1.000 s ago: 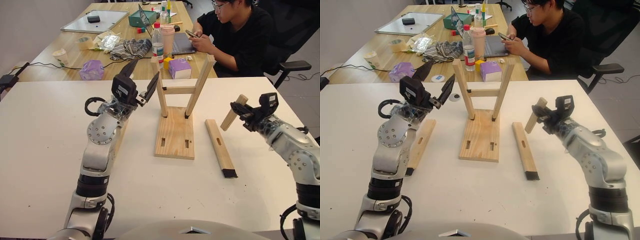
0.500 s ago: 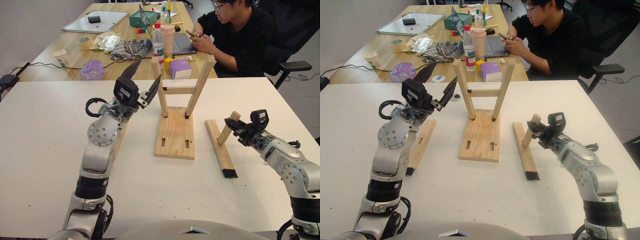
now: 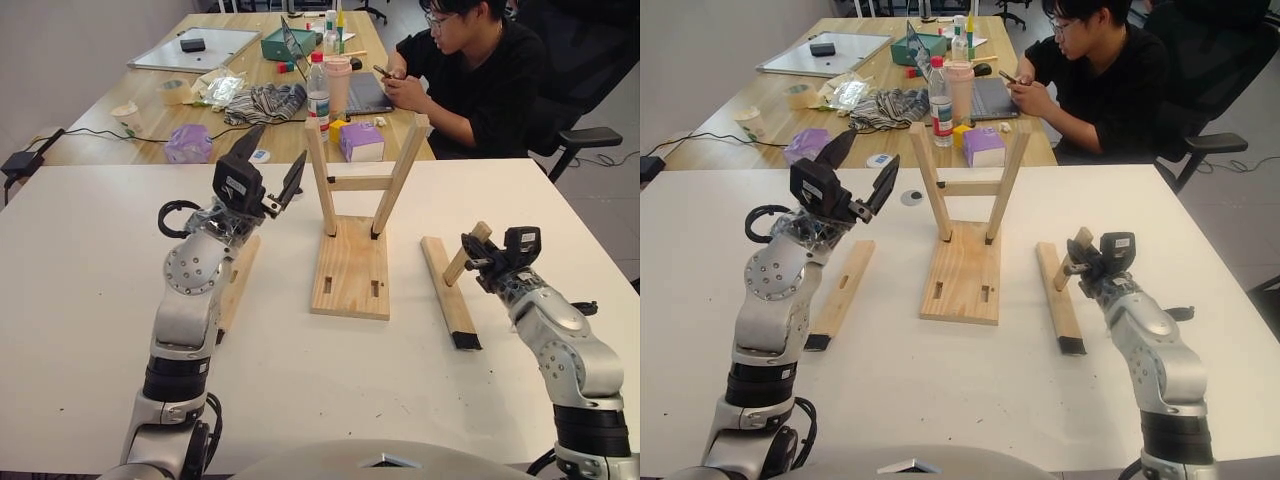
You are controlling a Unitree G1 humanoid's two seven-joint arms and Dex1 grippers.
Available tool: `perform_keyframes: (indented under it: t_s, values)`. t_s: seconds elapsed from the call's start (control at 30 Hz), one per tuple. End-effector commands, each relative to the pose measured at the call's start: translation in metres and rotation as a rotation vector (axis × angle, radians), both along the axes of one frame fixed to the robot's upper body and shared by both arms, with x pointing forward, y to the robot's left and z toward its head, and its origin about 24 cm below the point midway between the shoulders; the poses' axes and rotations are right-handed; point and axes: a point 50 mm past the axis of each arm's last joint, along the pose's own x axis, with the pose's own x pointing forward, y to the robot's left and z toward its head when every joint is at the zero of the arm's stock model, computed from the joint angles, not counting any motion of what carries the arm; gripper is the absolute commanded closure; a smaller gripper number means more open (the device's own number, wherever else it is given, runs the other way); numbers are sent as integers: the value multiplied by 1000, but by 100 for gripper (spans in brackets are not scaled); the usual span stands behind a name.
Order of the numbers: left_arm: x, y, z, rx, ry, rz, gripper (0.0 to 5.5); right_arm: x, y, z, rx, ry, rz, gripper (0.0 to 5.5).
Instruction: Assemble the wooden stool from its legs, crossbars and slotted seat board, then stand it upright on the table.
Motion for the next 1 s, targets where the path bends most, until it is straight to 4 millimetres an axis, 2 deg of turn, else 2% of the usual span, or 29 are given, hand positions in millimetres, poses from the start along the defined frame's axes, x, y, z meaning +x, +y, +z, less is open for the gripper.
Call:
perform_keyframes:
  t_s: [0.03,0.27,0.33,0.57,0.7,1.0]
  values:
    - [4,0,8,19,0,-31,223,-31,0,-51,1,216,-143,510]
    - [16,-2,18,57,26,-123,223,-64,16,-85,29,256,-303,510]
    - [19,-4,20,63,26,-139,223,-68,21,-93,41,270,-306,510]
    - [16,-2,17,37,15,-107,223,-36,11,-72,25,128,-231,510]
    - [14,-1,16,19,6,-78,223,-21,7,-65,-2,105,-181,510]
    - [10,-2,13,6,5,-58,223,-16,9,-58,-15,81,-131,510]
